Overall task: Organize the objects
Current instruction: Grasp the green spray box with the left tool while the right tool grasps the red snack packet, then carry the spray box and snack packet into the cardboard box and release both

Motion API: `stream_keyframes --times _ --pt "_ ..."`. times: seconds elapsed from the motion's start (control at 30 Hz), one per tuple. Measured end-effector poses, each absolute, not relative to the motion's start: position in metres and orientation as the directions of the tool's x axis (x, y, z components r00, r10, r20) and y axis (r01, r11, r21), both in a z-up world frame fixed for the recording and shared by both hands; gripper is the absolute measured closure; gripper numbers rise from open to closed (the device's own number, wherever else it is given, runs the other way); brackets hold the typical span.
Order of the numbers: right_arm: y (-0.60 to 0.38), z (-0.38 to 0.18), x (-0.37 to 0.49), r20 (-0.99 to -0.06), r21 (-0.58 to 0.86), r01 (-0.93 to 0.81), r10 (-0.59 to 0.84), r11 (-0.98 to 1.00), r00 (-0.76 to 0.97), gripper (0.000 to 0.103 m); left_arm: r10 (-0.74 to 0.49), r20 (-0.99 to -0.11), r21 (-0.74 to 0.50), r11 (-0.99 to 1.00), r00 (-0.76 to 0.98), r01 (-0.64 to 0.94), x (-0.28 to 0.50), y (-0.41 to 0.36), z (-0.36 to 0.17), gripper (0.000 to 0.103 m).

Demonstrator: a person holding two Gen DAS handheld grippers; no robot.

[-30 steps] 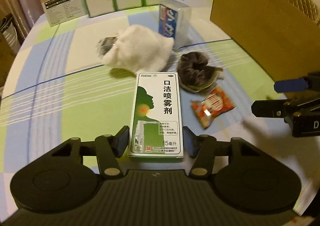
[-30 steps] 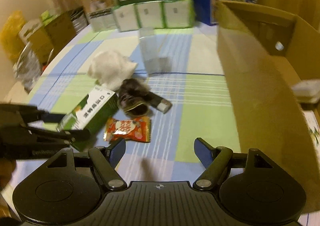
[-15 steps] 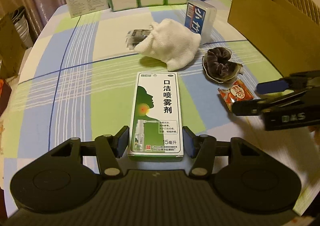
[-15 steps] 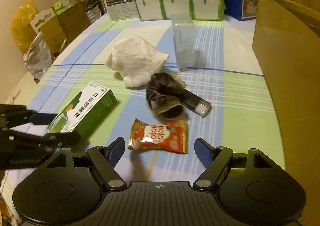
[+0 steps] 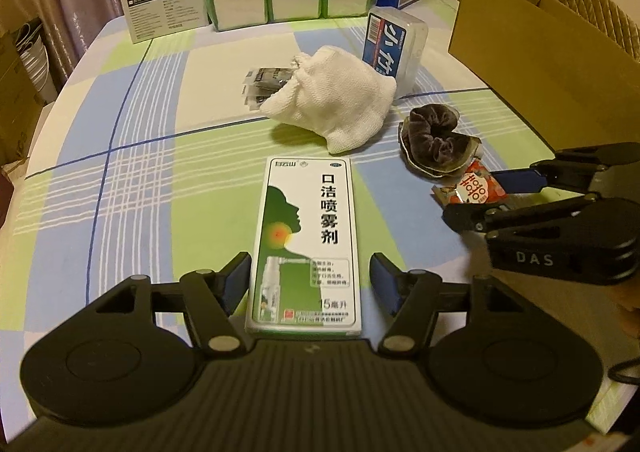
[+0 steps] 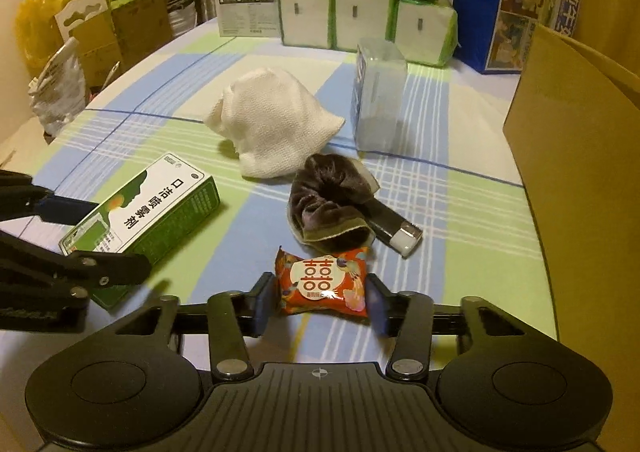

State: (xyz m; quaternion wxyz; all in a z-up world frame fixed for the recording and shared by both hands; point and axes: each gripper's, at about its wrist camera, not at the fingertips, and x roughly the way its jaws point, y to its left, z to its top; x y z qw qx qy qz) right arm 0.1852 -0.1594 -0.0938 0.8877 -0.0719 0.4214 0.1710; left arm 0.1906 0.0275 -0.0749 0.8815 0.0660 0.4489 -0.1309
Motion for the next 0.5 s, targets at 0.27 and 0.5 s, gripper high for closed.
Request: stream_keyframes --times 0.27,0.5 --pt "-0.159 -0.090 0.182 -0.765 -0.008 -0.375 0.236 0.927 0.599 0.064 -0.135 -0.827 0.044 0.952 0.545 0.302 0.204 0.022 -0.081 0.051" --pt "-0.167 -0.082 0.177 -0.757 0.003 -0.358 0.236 0.934 0.609 0.064 -0.140 -0.830 0.035 0.953 0.540 0.300 0.204 0.022 -0.079 0.052"
